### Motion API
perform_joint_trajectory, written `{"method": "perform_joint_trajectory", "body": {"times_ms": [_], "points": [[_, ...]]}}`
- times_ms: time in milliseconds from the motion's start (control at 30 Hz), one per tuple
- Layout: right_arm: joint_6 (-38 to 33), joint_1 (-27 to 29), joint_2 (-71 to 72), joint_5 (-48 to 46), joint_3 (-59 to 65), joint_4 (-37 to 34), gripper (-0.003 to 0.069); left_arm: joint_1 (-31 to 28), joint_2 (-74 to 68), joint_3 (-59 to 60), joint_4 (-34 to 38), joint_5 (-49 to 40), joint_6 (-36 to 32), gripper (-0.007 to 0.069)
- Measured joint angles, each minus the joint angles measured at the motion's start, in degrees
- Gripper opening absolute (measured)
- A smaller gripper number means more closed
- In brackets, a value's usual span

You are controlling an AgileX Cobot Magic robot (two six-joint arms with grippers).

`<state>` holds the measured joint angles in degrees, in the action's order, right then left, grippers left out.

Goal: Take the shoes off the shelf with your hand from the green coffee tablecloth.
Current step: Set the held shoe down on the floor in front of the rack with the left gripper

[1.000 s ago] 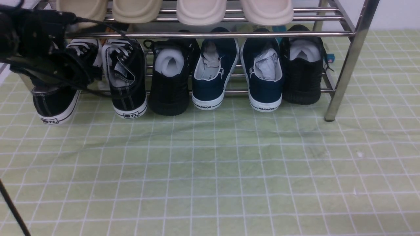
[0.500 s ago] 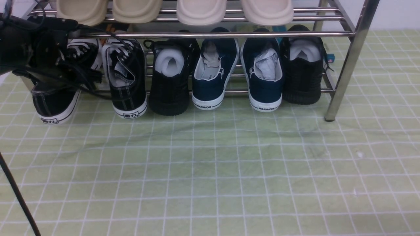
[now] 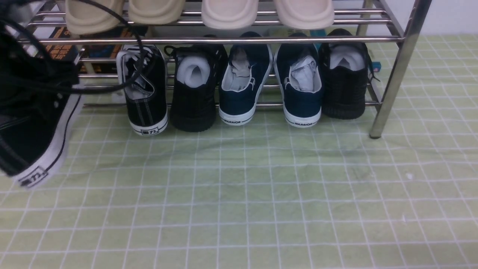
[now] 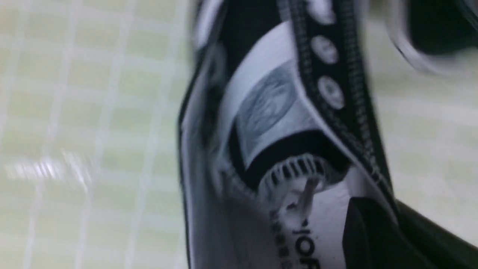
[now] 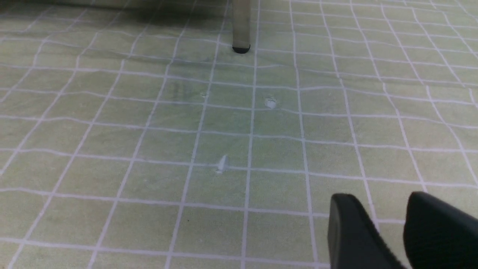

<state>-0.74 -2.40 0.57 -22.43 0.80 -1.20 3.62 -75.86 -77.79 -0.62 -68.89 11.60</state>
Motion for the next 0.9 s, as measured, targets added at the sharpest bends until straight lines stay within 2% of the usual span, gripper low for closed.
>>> {"method": "perform_joint_trajectory", "body": {"times_ms": [167, 400, 500, 633, 700, 767, 833, 867, 900], "points": [[0.0, 0.0, 0.0, 0.0, 0.0, 0.0, 0.0238, 0.0, 8.5, 7.5, 6.3, -1.9, -2.4, 0.0009], [0.0, 0.0, 0.0, 0.0, 0.0, 0.0, 0.0238, 0.0, 10.6, 20.9, 15.0, -0.1, -6.8, 0.0009], [0.0, 0.0, 0.0, 0.0, 0.0, 0.0, 0.0238, 0.7, 10.5, 22.8, 18.3, 2.0, -9.8, 0.0009], [0.0, 0.0, 0.0, 0.0, 0.0, 0.0, 0.0238, 6.3, 10.1, 23.0, 18.1, 6.7, -10.1, 0.0009], [0.0, 0.0, 0.0, 0.0, 0.0, 0.0, 0.0238, 11.9, 9.0, 23.0, 16.3, 10.4, -8.4, 0.0009], [0.0, 0.0, 0.0, 0.0, 0.0, 0.0, 0.0238, 17.5, 7.7, 23.0, 13.1, 13.6, -5.1, 0.0009], [0.0, 0.0, 0.0, 0.0, 0.0, 0.1, 0.0238, 20.3, 6.7, 23.0, 10.7, 15.2, -2.7, 0.0009], [0.0, 0.0, 0.0, 0.0, 0.0, 0.1, 0.0238, 25.1, 5.2, 23.0, 7.1, 18.0, 1.4, 0.0009], [0.0, 0.0, 0.0, 0.0, 0.0, 0.1, 0.0238, 25.7, 4.8, 23.0, 6.1, 18.3, 1.8, 0.0009]]}}
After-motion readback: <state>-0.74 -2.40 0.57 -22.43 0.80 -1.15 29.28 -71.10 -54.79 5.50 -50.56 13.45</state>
